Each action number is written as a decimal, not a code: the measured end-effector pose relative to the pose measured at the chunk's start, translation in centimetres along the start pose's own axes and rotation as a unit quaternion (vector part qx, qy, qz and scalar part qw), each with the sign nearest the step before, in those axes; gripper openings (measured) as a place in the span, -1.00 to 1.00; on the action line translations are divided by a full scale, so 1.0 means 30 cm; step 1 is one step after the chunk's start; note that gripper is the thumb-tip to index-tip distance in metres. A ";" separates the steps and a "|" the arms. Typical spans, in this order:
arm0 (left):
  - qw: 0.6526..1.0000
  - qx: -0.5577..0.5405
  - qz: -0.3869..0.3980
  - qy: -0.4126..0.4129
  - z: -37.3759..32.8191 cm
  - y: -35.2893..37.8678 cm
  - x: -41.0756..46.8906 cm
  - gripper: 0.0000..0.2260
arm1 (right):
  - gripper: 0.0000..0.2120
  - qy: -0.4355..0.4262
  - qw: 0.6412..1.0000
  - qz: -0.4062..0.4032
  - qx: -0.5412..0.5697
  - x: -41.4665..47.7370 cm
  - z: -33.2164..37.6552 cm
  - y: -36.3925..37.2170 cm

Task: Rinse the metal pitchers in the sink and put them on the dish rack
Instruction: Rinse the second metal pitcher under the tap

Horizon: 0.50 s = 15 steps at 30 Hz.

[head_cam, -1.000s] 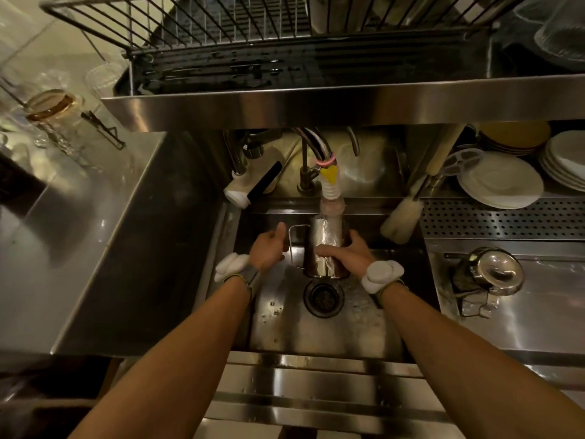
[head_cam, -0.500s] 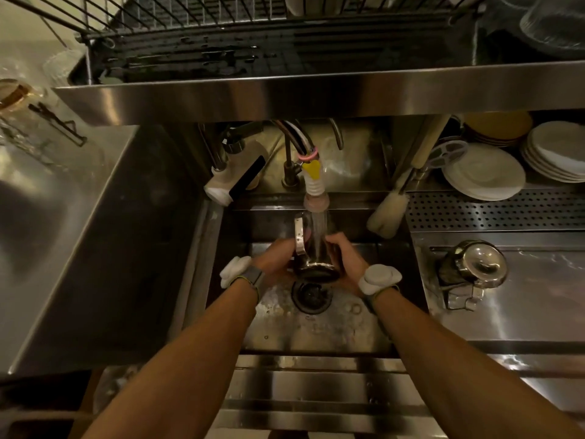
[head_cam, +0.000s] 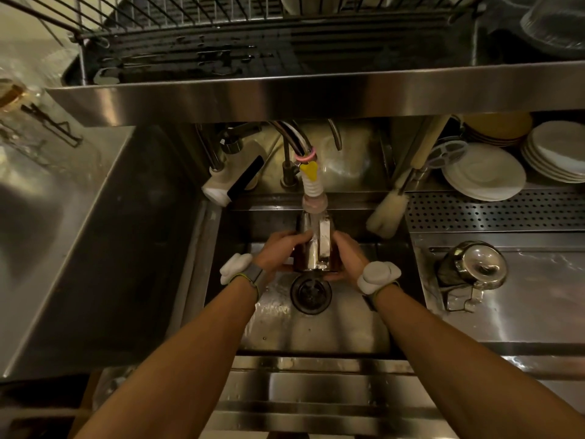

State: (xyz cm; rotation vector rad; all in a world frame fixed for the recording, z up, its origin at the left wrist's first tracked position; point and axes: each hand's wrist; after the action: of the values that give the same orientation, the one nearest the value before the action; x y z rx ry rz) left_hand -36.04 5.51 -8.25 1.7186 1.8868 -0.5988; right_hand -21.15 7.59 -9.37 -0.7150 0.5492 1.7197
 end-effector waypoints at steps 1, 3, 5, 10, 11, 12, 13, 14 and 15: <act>1.000 0.004 -0.003 -0.015 0.000 0.004 0.001 -0.78 | -0.46 0.008 1.000 0.005 -0.017 -0.004 0.004 -0.002; 0.999 0.013 -0.027 -0.044 -0.004 0.015 0.001 -0.66 | -0.45 0.029 0.998 0.009 -0.050 -0.009 0.016 -0.002; 0.997 0.004 -0.045 -0.068 -0.004 0.022 0.009 -0.56 | -0.44 0.048 0.997 -0.007 -0.055 -0.006 0.020 0.002; 0.995 -0.020 -0.012 -0.096 0.002 0.020 -0.002 -0.50 | -0.44 0.024 0.998 -0.041 -0.043 0.000 -0.007 0.026; 0.993 -0.040 -0.002 -0.108 -0.001 0.021 -0.013 -0.46 | -0.44 0.020 0.998 -0.044 -0.034 -0.002 -0.006 0.034; 0.992 -0.055 0.002 -0.116 0.010 0.015 0.004 -0.40 | -0.47 0.018 0.998 -0.049 -0.018 -0.004 -0.004 0.045; 0.990 -0.063 0.014 -0.122 0.011 0.010 0.006 -0.36 | -0.52 0.021 0.998 -0.055 0.001 -0.005 -0.004 0.054; 0.991 -0.066 0.025 -0.113 0.004 0.009 -0.001 -0.38 | -0.57 0.027 0.998 -0.060 0.020 -0.014 -0.003 0.060; 0.993 -0.060 0.033 -0.097 0.003 0.010 -0.003 -0.46 | -0.60 0.039 0.997 -0.063 0.034 -0.027 -0.002 0.062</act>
State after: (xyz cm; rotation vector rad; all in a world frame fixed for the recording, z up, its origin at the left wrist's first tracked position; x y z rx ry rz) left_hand -35.74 5.42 -8.26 1.5791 1.6901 -0.5910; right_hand -22.80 6.53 -8.85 -0.7551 0.6008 1.5545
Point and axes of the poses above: each hand's wrist, its own x-axis towards the middle knuckle, its own y-axis out of the palm, z = x × y, and after that the axes turned 4 degrees about -x, right-handed
